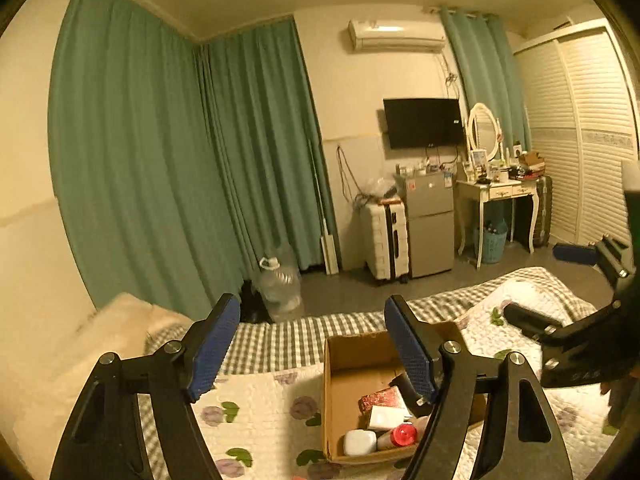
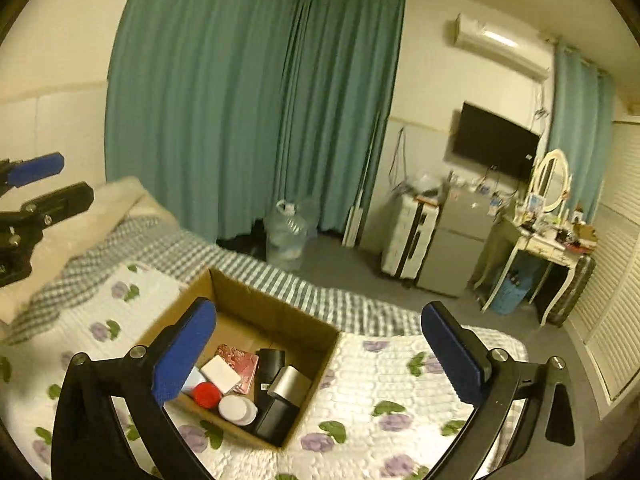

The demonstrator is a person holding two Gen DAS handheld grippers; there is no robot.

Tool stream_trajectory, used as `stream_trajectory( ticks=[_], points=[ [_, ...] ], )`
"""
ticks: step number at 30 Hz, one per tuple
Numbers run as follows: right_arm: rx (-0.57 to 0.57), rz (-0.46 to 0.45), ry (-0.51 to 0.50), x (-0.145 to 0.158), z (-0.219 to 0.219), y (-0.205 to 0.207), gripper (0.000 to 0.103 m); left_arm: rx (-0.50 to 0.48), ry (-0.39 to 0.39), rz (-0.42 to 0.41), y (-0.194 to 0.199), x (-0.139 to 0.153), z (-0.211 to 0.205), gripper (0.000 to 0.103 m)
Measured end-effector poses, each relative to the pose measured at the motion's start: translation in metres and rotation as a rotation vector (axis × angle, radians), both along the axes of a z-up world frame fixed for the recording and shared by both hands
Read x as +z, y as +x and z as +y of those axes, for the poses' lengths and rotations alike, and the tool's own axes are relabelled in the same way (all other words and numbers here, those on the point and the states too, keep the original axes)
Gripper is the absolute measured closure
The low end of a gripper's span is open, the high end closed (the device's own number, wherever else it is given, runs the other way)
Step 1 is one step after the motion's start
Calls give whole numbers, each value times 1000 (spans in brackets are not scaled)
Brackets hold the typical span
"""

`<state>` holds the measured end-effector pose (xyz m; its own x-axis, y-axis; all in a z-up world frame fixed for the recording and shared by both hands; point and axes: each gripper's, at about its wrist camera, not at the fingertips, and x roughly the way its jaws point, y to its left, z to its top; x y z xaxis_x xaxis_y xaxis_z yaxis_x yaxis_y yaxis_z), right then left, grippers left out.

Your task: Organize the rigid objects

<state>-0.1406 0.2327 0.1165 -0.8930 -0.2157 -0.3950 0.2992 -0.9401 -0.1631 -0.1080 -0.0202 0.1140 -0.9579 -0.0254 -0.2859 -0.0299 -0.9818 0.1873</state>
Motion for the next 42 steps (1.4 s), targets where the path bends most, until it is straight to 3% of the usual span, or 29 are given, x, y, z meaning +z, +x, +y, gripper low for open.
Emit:
stream_trajectory(
  ticks=[5, 10, 13, 17, 20, 24, 30, 42],
  points=[
    [-30, 71, -32, 38, 11, 49, 0, -32, -22, 86, 47, 27, 8, 24],
    [-66, 113, -75, 50, 13, 85, 0, -44, 53, 170, 80, 36, 6, 24],
    [-84, 132, -128, 34, 15, 96, 0, -41, 96, 179, 79, 21, 3, 23],
    [-123, 117, -198, -22, 13, 88, 0, 50, 128, 151, 60, -31, -2, 23],
    [-139, 60, -175, -55, 8, 71, 0, 76, 144, 40, 29, -74, -6, 23],
    [-147, 64, -164, -80, 5, 60, 0, 93, 164, -22, 14, -100, -8, 23],
    [-130, 25, -168, -96, 4, 54, 0, 99, 144, -42, 24, -112, -4, 23],
    [-131, 26, -163, -97, 0, 54, 0, 81, 143, -50, 26, -110, 1, 23]
  ],
)
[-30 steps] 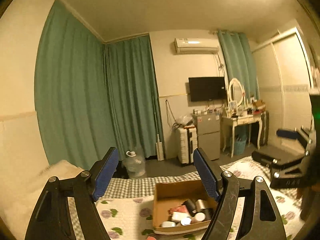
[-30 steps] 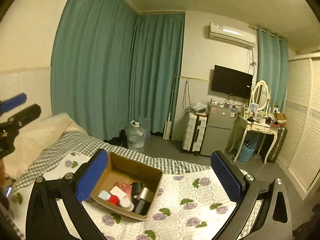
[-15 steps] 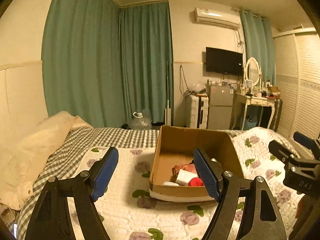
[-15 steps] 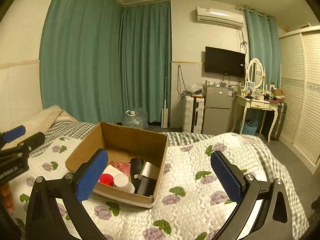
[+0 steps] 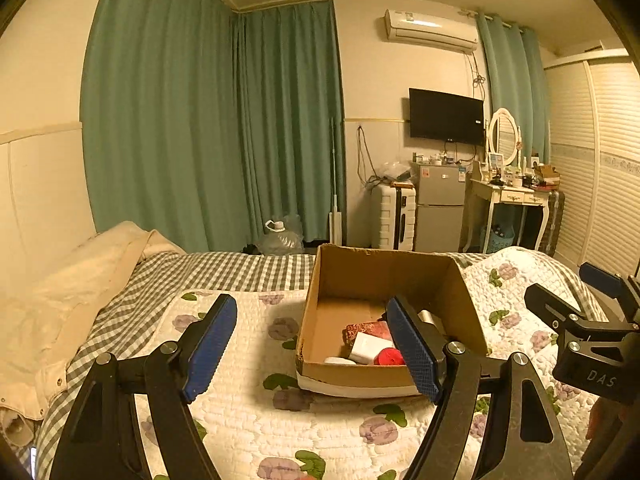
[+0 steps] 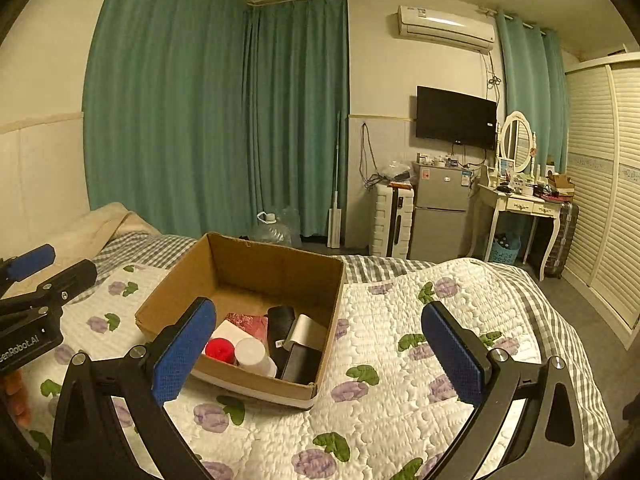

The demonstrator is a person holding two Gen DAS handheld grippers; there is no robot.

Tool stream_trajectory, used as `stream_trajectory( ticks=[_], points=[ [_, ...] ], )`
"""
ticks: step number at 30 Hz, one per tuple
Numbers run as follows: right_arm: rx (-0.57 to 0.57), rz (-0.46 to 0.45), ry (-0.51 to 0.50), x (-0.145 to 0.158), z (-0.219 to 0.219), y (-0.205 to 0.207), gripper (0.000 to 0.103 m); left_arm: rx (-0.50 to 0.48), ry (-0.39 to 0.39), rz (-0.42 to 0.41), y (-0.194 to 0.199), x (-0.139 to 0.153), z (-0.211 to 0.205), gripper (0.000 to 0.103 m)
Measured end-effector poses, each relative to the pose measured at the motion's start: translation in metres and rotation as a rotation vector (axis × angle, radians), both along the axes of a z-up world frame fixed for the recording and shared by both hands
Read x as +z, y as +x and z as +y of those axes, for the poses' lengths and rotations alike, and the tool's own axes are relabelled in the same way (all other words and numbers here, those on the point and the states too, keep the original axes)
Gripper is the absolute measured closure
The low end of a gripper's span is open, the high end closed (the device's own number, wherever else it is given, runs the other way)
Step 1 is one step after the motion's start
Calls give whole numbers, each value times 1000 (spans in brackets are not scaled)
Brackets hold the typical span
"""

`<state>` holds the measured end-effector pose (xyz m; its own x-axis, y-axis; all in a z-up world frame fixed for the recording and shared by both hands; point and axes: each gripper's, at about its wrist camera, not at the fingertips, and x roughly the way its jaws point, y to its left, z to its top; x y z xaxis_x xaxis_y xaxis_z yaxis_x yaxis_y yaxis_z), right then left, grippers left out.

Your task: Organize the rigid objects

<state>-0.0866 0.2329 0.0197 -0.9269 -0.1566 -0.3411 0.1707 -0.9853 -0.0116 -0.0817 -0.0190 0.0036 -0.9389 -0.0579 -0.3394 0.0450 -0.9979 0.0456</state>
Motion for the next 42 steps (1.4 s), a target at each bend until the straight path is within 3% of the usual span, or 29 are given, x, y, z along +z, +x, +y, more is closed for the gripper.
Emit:
stream_trajectory(
  ticks=[42],
  points=[
    [-13, -27, 23, -5, 2, -3, 0, -14, -16, -42, -3, -10, 3, 23]
  ],
)
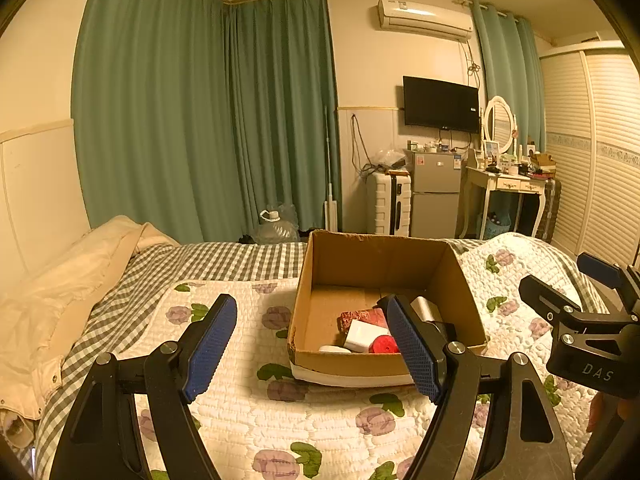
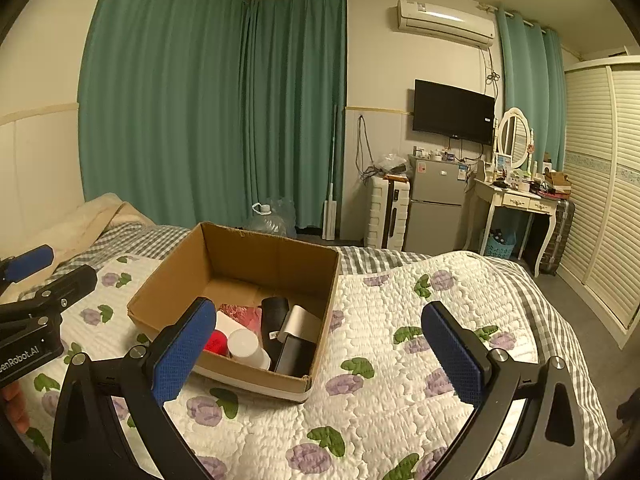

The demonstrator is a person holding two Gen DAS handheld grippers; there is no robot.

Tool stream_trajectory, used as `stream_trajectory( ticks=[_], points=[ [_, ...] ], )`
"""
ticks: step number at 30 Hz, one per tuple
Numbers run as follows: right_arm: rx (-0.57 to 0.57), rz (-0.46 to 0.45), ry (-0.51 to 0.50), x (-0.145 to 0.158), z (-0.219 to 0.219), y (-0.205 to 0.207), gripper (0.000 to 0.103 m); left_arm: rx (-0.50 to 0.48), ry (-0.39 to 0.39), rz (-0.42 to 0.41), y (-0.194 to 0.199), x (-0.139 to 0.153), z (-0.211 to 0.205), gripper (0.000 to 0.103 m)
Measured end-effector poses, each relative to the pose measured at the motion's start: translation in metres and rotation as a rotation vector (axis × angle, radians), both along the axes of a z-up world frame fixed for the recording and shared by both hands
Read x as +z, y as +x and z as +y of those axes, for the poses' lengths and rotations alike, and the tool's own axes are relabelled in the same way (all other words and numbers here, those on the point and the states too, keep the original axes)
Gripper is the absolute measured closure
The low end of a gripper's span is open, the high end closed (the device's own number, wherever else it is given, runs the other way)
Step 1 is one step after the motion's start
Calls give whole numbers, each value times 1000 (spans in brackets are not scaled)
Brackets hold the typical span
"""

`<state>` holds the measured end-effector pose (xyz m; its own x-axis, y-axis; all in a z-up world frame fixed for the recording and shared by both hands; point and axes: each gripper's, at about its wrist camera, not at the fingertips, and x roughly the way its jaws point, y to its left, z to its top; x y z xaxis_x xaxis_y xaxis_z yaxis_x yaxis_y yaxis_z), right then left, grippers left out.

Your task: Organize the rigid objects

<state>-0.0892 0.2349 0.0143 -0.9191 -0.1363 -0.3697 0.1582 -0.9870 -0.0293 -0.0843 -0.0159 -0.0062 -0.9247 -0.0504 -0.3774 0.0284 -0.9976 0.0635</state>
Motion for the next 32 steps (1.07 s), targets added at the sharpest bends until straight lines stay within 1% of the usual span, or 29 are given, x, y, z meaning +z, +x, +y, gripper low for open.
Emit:
stream_trajectory(
  ticks=[10, 32],
  points=[
    [-2, -15, 2, -3, 0, -2, 0, -5, -9, 2, 0, -1, 1, 23],
    [-8, -38, 17, -8, -2, -8, 0, -8, 6, -14, 0, -2, -1, 23]
  ],
)
